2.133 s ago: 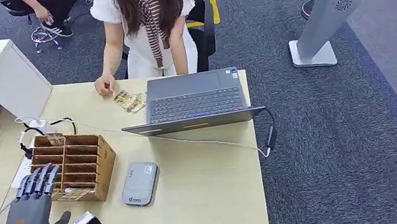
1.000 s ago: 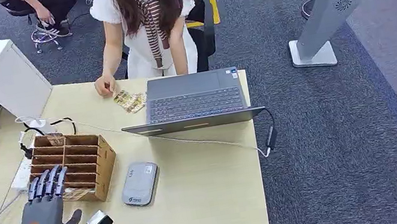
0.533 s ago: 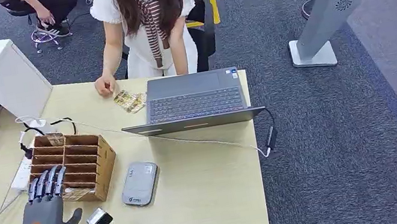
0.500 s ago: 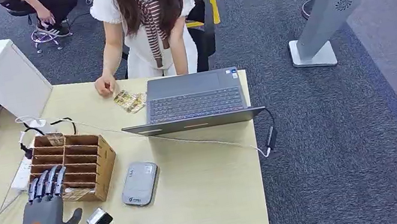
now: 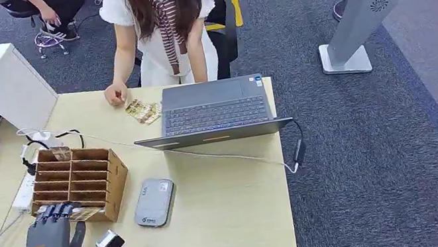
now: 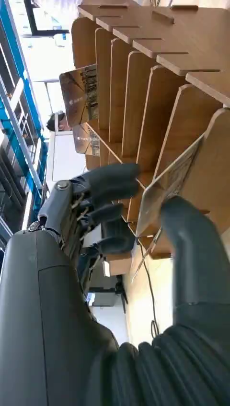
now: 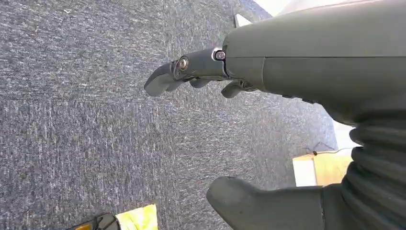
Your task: Pass the card to the sensor for recognition and then transmit it.
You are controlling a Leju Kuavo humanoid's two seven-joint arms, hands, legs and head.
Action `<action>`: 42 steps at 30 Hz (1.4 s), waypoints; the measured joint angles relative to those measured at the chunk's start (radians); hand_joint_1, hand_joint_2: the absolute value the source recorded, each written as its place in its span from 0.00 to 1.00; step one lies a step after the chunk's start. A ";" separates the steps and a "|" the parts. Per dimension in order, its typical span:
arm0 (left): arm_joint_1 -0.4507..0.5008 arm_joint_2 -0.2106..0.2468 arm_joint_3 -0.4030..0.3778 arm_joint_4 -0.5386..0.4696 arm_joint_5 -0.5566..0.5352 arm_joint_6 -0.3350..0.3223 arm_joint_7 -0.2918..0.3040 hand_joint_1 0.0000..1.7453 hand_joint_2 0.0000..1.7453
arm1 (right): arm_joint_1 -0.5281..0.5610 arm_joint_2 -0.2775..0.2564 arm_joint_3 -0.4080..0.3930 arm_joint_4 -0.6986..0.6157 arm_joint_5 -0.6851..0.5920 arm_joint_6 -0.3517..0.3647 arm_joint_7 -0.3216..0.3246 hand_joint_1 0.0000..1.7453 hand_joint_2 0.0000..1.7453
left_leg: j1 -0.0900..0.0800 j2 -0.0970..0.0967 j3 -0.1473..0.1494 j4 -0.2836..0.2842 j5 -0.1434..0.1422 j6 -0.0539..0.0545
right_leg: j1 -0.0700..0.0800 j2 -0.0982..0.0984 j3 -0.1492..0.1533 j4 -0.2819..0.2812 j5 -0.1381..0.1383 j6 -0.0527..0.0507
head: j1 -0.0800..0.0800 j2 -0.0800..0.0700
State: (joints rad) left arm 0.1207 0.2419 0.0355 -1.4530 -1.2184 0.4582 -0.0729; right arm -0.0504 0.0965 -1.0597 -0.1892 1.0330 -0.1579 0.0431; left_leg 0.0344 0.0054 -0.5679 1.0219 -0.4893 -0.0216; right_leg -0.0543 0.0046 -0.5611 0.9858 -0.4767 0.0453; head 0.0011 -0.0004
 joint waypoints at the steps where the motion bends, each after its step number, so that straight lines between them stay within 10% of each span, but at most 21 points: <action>1: 0.000 0.000 0.001 0.000 0.001 0.000 -0.002 1.00 1.00 | 0.000 0.000 0.000 0.000 0.000 0.000 0.000 0.00 1.00 | 0.000 0.000 0.000 0.000 0.000 0.000 | 0.000 0.000 0.000 0.000 0.000 0.000 | 0.000 0.000; 20: 0.002 0.000 0.009 -0.008 0.032 0.065 -0.056 1.00 1.00 | -0.001 0.000 -0.009 0.000 -0.008 0.000 -0.006 0.00 1.00 | 0.000 0.000 0.000 0.000 0.000 0.000 | 0.000 0.000 0.000 0.000 0.000 0.000 | 0.000 0.000; 34: 0.121 -0.019 0.008 -0.384 0.014 0.133 -0.097 1.00 1.00 | -0.001 0.000 -0.040 0.000 -0.029 -0.008 -0.005 0.00 1.00 | 0.000 0.000 0.000 0.000 0.000 0.000 | 0.000 0.000 0.000 0.000 0.000 0.000 | 0.000 0.000; 42: -0.053 0.017 0.045 -0.354 0.035 0.211 -0.098 1.00 1.00 | -0.004 0.000 -0.039 0.000 0.025 0.009 -0.013 0.00 1.00 | 0.000 -0.004 0.000 0.000 0.004 -0.001 | 0.000 -0.004 0.001 0.000 0.002 0.000 | 0.000 0.000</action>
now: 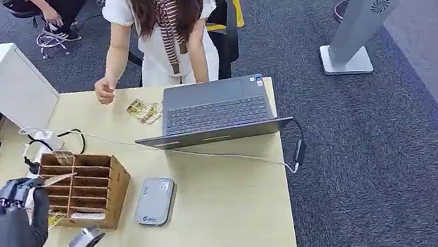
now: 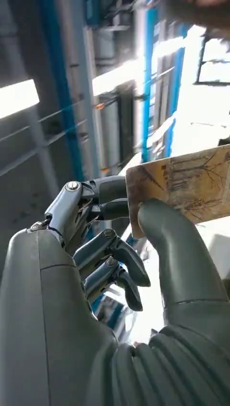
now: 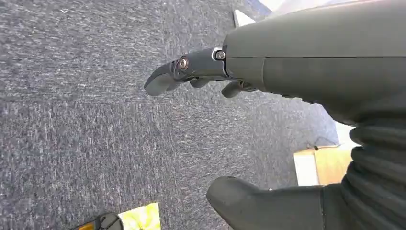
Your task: Pass the card to the sensor for recognition and then transmit it.
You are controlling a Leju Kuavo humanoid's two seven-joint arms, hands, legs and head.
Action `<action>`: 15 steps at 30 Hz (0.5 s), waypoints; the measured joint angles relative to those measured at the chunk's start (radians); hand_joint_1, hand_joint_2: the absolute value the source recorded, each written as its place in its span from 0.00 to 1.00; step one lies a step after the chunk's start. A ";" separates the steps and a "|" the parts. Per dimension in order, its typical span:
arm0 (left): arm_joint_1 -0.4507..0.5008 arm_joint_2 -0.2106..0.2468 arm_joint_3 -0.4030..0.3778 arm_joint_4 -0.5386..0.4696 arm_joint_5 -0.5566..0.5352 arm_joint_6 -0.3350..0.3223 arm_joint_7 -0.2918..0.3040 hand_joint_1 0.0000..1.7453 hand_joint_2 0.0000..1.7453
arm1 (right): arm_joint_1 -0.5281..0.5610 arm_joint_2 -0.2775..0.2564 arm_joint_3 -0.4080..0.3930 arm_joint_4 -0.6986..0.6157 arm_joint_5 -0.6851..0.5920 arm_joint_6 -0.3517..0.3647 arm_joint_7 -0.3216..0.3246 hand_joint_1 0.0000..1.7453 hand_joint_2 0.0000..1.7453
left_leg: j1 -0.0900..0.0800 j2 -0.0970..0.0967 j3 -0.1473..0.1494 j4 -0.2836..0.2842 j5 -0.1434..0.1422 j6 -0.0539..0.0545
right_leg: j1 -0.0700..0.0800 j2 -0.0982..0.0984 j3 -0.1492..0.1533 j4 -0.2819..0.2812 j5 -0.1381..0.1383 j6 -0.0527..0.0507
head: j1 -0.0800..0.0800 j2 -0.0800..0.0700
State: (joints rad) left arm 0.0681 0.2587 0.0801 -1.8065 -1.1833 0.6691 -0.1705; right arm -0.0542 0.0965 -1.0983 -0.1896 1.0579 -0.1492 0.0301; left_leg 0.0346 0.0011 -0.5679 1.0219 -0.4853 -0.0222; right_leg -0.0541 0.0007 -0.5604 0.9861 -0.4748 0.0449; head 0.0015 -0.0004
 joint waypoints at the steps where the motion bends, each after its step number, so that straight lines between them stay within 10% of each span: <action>1: -0.044 0.014 0.012 0.037 0.003 0.008 -0.010 1.00 1.00 | -0.002 0.000 0.001 0.000 0.002 0.003 -0.003 0.00 1.00 | 0.000 0.000 0.000 0.000 0.000 0.000 | 0.000 0.000 0.000 0.000 0.000 0.000 | 0.000 0.000; 15: -0.561 0.072 0.009 0.544 -0.129 0.015 0.019 1.00 1.00 | -0.017 0.000 0.009 0.000 0.031 0.019 -0.013 0.00 1.00 | 0.000 0.001 -0.001 0.001 0.004 -0.001 | 0.000 0.001 -0.002 0.001 0.005 -0.001 | 0.000 0.000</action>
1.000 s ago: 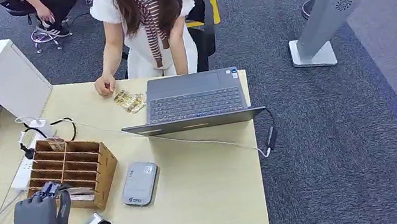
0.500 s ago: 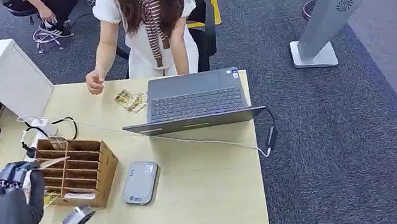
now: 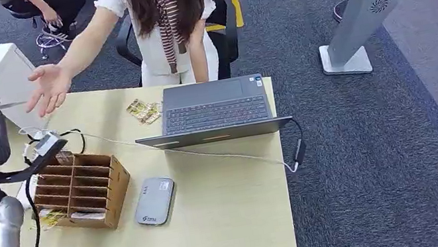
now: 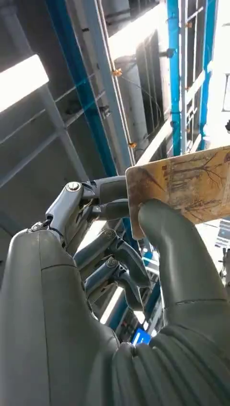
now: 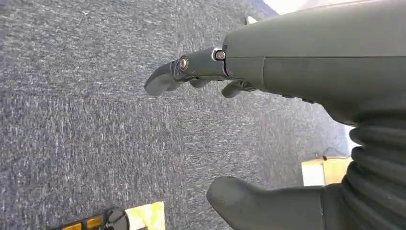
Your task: Pass the card to the sensor for recognition and then transmit it.
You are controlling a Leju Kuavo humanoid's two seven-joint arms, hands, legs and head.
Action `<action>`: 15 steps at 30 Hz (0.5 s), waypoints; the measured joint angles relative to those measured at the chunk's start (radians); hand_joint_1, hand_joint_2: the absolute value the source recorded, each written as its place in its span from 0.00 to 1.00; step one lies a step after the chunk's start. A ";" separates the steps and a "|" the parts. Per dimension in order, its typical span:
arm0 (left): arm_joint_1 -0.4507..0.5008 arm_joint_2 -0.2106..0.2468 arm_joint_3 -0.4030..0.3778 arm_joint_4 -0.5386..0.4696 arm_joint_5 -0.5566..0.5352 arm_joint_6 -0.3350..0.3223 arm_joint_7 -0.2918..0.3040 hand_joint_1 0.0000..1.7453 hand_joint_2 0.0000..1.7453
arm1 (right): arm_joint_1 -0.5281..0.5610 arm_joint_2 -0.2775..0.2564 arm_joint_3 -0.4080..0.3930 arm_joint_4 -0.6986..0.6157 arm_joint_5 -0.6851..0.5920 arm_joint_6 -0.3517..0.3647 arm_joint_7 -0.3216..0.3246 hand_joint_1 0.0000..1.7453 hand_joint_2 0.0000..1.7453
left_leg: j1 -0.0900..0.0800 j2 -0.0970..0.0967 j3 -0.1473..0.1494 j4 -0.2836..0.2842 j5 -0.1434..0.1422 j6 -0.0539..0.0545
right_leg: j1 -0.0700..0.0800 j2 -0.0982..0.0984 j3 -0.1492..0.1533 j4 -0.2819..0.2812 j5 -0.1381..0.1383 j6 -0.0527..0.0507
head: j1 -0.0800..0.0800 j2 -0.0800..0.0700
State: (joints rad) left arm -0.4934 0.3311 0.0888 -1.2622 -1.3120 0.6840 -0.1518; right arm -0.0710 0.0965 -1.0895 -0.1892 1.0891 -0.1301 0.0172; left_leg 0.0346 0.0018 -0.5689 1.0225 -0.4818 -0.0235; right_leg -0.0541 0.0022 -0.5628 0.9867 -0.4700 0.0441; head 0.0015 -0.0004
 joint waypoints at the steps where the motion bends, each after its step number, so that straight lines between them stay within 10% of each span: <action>1: -0.024 -0.002 -0.011 0.026 -0.013 0.000 0.009 1.00 1.00 | -0.001 0.000 0.000 0.000 0.000 0.000 0.000 0.00 1.00 | 0.000 0.000 0.000 0.000 0.000 0.000 | 0.000 0.000 0.000 0.000 0.000 0.000 | -0.001 0.000; 15: -0.207 -0.055 -0.135 0.279 -0.097 0.001 0.074 1.00 1.00 | -0.006 0.000 0.007 0.000 0.014 0.003 0.000 0.00 1.00 | 0.000 0.003 0.000 0.000 0.000 0.000 | 0.000 0.003 -0.001 0.000 0.000 0.000 | 0.000 0.000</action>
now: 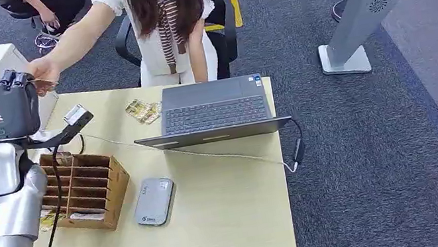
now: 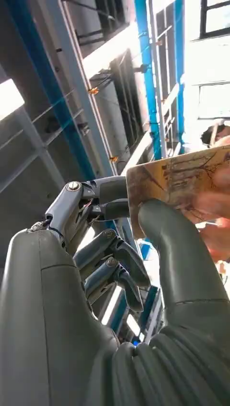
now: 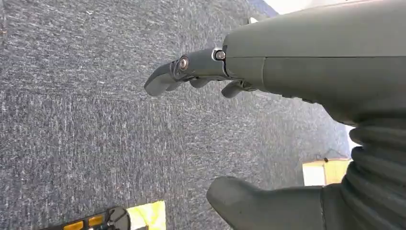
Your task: Pass the card to the sensor for recognition and then transmit it.
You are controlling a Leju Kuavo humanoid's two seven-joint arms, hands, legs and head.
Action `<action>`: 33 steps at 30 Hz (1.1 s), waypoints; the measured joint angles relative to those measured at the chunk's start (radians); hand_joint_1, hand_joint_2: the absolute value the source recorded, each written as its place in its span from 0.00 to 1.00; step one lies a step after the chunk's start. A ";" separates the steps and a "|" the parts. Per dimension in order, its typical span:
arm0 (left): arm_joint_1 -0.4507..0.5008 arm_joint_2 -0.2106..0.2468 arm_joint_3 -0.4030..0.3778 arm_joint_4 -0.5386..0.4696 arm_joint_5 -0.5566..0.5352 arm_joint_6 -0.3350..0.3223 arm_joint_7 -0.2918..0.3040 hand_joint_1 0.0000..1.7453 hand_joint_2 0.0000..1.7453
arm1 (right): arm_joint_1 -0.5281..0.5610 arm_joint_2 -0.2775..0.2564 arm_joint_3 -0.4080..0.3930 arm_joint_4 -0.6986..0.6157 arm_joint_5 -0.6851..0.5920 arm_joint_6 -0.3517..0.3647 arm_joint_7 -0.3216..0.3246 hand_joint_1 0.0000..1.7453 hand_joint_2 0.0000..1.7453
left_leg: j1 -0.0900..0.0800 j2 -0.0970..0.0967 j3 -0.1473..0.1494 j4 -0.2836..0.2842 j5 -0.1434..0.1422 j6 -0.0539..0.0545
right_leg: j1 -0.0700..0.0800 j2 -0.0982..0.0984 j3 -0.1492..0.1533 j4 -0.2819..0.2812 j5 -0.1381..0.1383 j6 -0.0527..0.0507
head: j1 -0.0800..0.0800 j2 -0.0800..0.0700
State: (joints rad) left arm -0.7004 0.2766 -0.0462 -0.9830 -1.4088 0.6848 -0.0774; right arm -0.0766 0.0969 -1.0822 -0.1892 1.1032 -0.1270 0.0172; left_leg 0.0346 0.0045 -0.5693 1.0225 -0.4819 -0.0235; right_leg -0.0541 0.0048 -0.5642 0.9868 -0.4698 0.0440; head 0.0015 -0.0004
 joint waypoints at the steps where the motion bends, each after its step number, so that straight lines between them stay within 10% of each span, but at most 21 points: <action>1: -0.009 -0.003 -0.008 0.017 -0.004 0.002 0.006 1.00 1.00 | 0.000 0.001 0.001 0.000 0.003 0.000 0.000 0.00 1.00 | 0.000 0.000 0.000 0.000 0.000 0.000 | 0.000 0.000 0.000 0.000 0.000 0.000 | 0.000 0.000; 21: -0.070 -0.025 -0.047 0.172 -0.010 0.006 0.035 1.00 1.00 | -0.002 0.013 0.001 0.000 0.001 -0.004 0.000 0.00 1.00 | 0.000 0.000 0.000 0.000 0.000 0.000 | 0.000 0.000 0.000 0.000 0.000 0.000 | 0.000 0.000; 22: -0.070 -0.025 -0.047 0.172 -0.011 0.006 0.036 0.00 1.00 | -0.002 0.013 0.001 0.000 0.001 -0.004 0.000 0.00 1.00 | 0.000 0.000 0.000 0.000 0.000 0.000 | 0.000 0.000 0.000 0.000 0.000 0.000 | 0.000 0.000; 33: 0.049 -0.034 -0.034 0.003 0.178 0.006 -0.082 0.00 1.00 | -0.001 0.016 0.001 0.000 -0.010 -0.012 -0.009 0.00 1.00 | 0.000 0.001 -0.001 0.000 -0.001 0.000 | 0.000 0.001 0.000 0.000 0.000 0.000 | 0.000 0.000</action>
State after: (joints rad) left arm -0.6511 0.2430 -0.0801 -0.9798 -1.2304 0.6912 -0.1594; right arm -0.0772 0.1133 -1.0811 -0.1888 1.0937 -0.1392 0.0080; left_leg 0.0345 0.0050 -0.5700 1.0224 -0.4825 -0.0236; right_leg -0.0542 0.0055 -0.5640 0.9871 -0.4700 0.0440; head 0.0011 -0.0004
